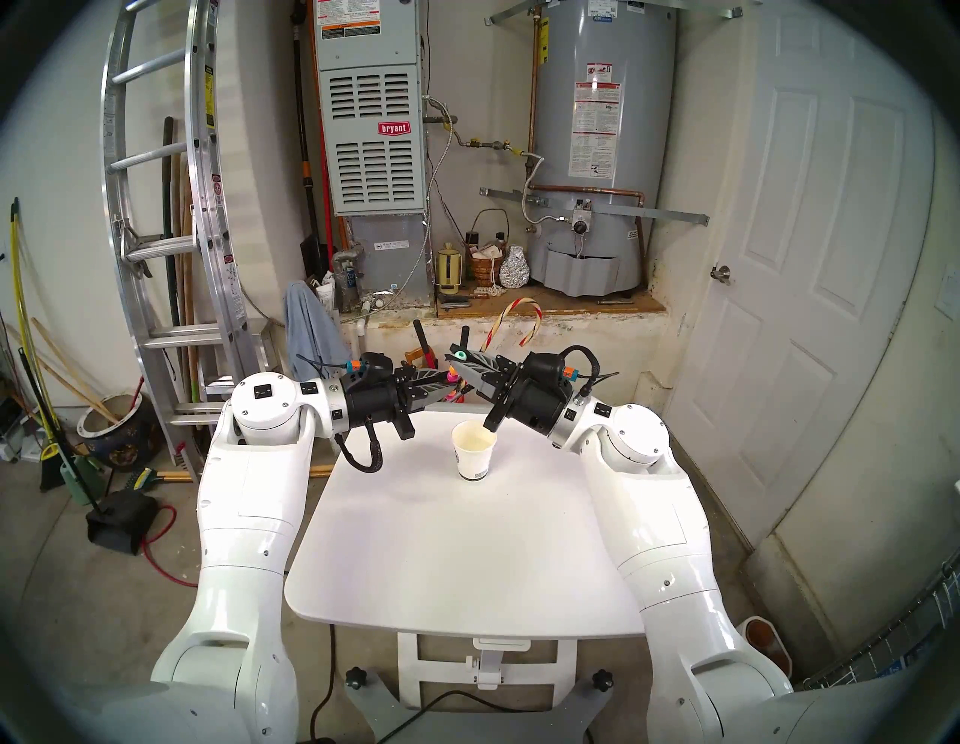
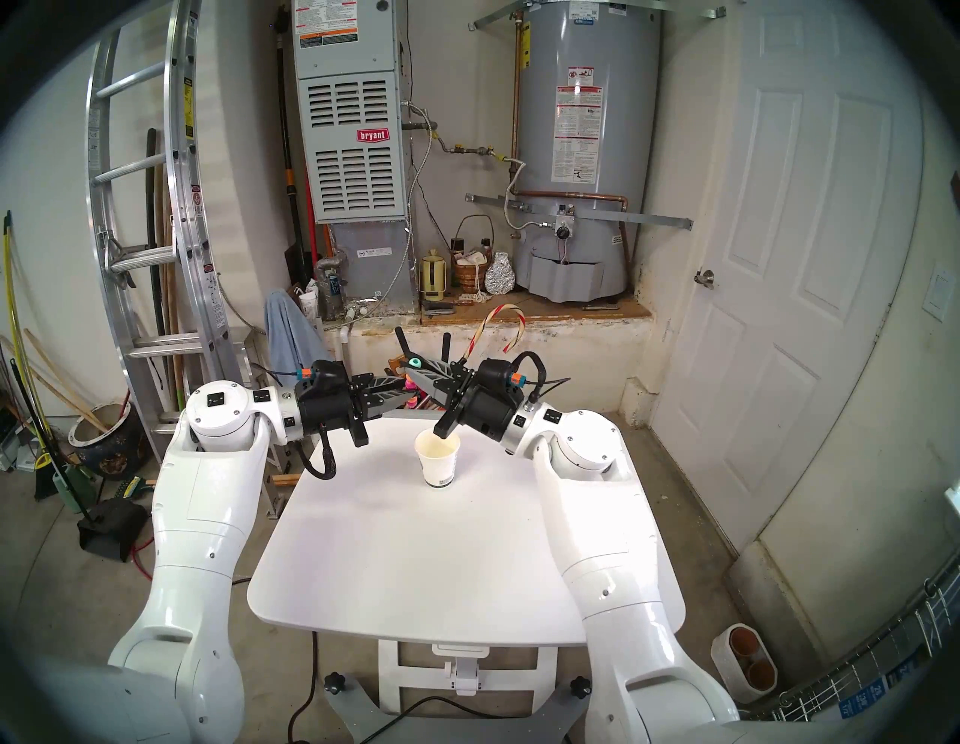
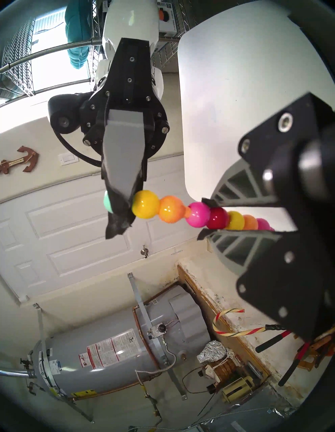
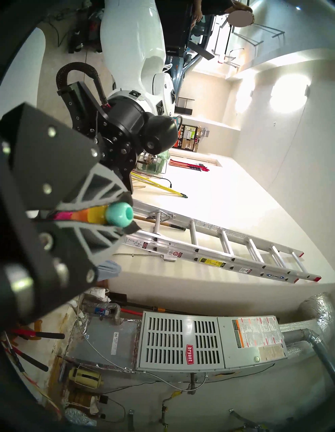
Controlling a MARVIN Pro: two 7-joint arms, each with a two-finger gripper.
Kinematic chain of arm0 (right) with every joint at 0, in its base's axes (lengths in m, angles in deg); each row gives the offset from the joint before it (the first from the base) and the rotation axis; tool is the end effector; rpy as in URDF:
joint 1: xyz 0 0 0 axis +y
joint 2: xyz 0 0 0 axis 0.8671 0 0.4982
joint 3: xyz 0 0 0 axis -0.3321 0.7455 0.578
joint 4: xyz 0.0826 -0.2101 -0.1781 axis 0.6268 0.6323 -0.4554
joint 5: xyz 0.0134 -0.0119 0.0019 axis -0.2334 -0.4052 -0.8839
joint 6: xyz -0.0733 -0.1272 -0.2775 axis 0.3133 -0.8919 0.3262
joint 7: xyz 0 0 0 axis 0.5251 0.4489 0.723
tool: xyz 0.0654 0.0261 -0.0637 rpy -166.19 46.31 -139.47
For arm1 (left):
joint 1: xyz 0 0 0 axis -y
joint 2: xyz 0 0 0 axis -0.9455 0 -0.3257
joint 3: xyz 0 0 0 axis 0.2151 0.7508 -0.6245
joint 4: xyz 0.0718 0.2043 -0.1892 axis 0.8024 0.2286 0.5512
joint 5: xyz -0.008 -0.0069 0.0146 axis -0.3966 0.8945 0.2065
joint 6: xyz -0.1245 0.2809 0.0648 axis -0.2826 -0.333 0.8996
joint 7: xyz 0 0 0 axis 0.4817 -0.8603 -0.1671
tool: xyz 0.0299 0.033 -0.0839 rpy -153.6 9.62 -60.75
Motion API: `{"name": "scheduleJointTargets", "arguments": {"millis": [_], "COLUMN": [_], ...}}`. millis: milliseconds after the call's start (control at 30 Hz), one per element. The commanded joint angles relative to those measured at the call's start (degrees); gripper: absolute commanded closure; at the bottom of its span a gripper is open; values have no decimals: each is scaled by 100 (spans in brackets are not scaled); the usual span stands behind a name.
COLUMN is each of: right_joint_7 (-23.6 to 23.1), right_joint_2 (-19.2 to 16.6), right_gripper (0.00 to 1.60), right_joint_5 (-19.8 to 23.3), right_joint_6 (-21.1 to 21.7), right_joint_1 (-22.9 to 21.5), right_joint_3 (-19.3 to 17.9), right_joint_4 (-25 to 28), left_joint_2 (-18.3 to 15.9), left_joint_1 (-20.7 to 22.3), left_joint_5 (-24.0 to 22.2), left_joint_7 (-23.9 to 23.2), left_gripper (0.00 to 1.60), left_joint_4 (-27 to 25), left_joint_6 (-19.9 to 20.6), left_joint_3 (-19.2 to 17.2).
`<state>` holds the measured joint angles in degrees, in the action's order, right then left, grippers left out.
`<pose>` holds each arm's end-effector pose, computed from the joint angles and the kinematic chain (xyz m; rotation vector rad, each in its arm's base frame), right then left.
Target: Switch the marker to another color
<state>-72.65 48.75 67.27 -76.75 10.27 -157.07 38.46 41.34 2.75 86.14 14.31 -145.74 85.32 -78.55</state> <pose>0.4635 0.1116 -0.1991 -1.2437 -0.9589 -1.8233 0.4702 0.0108 -0.2001 1.5688 -1.2735 1.6910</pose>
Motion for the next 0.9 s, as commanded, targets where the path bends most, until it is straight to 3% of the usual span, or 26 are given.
{"name": "scheduleJointTargets", "arguments": {"millis": [0, 267, 867], "right_joint_7": [95, 193, 160], "right_joint_2": [-5, -27, -46], "right_gripper": [160, 160, 160], "right_joint_5": [-220, -552, -643], "right_joint_6": [-303, -716, -890], "right_joint_1": [-176, -105, -4], "right_joint_3": [77, 174, 131], "right_joint_4": [-79, -146, -107], "left_joint_2": [14, 44, 11], "left_joint_1": [131, 163, 264], "left_joint_5": [-29, -39, 205], "left_joint_7": [-37, -56, -127], "left_gripper": [160, 160, 160], "left_joint_4": [-89, -162, -251], "left_joint_6": [74, 214, 335], "left_joint_3": [19, -8, 58]}}
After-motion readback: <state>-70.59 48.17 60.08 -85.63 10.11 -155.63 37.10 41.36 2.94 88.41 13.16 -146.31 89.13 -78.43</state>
